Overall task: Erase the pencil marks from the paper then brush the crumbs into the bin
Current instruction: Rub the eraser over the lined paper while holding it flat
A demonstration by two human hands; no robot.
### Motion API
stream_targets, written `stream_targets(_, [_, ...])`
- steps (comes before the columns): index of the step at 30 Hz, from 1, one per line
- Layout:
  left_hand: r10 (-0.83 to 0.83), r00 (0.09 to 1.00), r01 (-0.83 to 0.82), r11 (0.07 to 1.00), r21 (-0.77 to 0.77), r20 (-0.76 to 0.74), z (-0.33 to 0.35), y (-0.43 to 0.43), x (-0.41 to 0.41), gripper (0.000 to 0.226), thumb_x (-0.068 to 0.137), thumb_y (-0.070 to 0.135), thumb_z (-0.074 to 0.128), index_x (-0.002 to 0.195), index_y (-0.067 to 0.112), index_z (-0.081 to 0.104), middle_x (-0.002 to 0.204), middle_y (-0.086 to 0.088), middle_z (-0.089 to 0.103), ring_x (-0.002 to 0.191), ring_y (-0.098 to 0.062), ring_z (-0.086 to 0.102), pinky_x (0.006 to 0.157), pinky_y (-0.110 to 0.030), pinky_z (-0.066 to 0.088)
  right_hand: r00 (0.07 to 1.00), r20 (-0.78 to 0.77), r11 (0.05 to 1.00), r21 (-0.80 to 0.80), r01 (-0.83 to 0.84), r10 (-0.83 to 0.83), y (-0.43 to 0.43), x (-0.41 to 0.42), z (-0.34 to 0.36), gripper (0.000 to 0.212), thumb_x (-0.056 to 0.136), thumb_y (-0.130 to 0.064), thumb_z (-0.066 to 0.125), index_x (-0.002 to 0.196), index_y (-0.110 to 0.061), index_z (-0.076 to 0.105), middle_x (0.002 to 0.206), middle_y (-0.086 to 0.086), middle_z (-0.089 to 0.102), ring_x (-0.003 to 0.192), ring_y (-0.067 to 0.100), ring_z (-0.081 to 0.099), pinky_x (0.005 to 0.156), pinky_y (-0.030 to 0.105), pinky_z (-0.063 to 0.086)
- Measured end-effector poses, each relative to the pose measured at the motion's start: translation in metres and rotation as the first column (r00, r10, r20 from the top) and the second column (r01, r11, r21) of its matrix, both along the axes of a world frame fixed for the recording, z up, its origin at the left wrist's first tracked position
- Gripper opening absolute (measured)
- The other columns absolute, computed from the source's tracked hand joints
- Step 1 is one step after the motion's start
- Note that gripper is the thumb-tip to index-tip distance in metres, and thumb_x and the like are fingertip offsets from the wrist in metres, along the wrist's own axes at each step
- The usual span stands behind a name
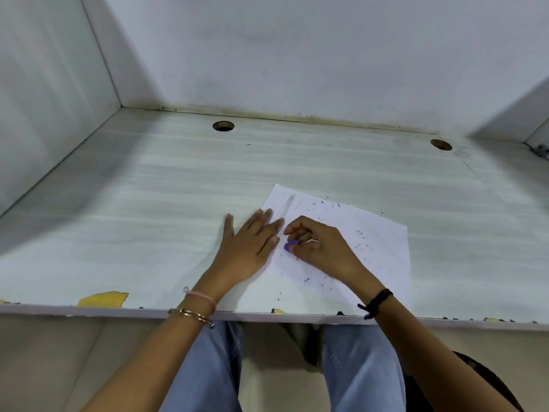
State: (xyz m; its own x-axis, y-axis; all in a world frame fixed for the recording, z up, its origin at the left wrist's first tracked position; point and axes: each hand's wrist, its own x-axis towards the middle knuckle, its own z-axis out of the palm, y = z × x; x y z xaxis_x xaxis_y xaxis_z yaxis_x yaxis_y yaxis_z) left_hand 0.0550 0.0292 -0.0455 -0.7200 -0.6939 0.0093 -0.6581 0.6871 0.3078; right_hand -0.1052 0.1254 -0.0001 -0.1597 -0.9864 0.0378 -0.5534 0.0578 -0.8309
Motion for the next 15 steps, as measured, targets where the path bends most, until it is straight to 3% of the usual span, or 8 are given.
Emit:
stream_targets(2, [0.003,1.000,-0.003,0.999,-0.044,0.000,-0.003,-0.001,-0.003,0.074,0.085,0.056,-0.012,0.153,0.040,0.013,0.163,0.012,0.004,0.149,-0.005,-0.004,0.115,-0.059,-0.005,0.997,-0.071,1.000,-0.009,-0.010,0.009,-0.001,0.005,-0.002,0.014,0.080,-0.004,0.069,0.090,-0.014,0.068,0.090,0.000,0.066,0.077,0.004,0.061,0.069,0.012,0.049])
stream_targets(4, [0.008,1.000,-0.007,0.998,-0.062,0.008,-0.004,-0.002,-0.004,0.081,0.080,0.056,-0.016,0.153,0.040,0.015,0.162,0.011,0.005,0.149,-0.008,-0.003,0.115,-0.060,-0.003,0.990,-0.139,1.000,-0.016,-0.016,0.014,-0.001,0.006,-0.002,0.013,0.079,-0.004,0.069,0.087,-0.014,0.070,0.087,0.000,0.067,0.074,0.008,0.061,0.068,0.013,0.049])
stream_targets(6, [0.016,0.999,-0.013,0.996,-0.093,0.036,-0.004,-0.001,-0.005,0.075,0.084,0.055,-0.015,0.153,0.040,0.010,0.163,0.011,0.002,0.149,-0.009,-0.006,0.115,-0.061,-0.003,0.985,-0.171,1.000,-0.013,-0.007,0.005,-0.002,0.005,-0.001,0.011,0.079,-0.005,0.070,0.086,-0.014,0.070,0.083,0.001,0.068,0.069,0.008,0.059,0.066,0.012,0.046])
stream_targets(9, [0.030,0.999,-0.026,0.995,-0.099,0.045,-0.005,0.000,-0.008,0.051,0.101,0.047,0.003,0.152,0.044,0.003,0.162,0.011,-0.005,0.149,-0.010,-0.009,0.114,-0.061,-0.008,0.979,-0.203,1.000,-0.016,0.024,-0.027,-0.002,0.007,0.001,0.008,0.079,-0.006,0.071,0.085,-0.011,0.071,0.080,0.002,0.068,0.066,0.009,0.057,0.065,0.014,0.046])
stream_targets(15, [0.000,0.998,0.007,0.995,-0.101,0.070,-0.003,0.000,-0.006,0.050,0.104,0.045,0.010,0.152,0.044,-0.003,0.162,0.009,-0.011,0.149,-0.013,-0.013,0.113,-0.062,-0.011,0.961,-0.222,0.986,0.070,-0.154,0.166,0.005,0.019,0.009,0.009,0.078,-0.006,0.071,0.086,-0.009,0.073,0.078,0.003,0.069,0.067,0.014,0.061,0.066,0.023,0.050])
